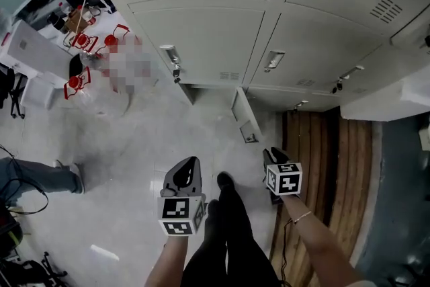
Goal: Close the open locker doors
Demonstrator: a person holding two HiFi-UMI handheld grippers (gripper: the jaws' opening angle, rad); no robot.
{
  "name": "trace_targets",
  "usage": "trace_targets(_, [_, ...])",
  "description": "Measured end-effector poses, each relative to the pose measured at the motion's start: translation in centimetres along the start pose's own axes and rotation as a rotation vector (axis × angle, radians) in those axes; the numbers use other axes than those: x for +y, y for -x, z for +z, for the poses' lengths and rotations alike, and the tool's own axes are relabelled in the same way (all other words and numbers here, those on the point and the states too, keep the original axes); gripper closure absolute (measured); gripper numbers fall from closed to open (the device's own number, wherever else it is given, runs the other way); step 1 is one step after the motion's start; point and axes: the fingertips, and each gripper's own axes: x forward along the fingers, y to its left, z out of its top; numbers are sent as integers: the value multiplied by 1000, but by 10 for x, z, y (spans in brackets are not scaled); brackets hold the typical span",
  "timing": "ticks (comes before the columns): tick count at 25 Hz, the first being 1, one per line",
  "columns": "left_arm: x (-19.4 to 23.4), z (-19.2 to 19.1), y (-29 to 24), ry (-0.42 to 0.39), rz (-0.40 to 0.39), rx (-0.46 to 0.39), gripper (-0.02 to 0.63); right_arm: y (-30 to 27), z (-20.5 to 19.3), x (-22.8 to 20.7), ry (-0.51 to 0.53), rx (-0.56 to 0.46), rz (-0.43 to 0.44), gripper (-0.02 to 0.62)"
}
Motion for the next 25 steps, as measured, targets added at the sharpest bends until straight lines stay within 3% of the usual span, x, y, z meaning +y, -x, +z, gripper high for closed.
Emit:
trace_targets(11, [21, -65, -49, 82, 16, 70, 586, -99, -35, -29, -38, 77, -25, 446])
trace_targets(18, [33, -66, -50, 97, 32, 62, 586, -113, -47, -24, -32, 142, -5, 472])
trace_targets(25, [49, -65, -40, 129, 59, 41, 586, -118, -51, 10, 16, 198, 28, 494])
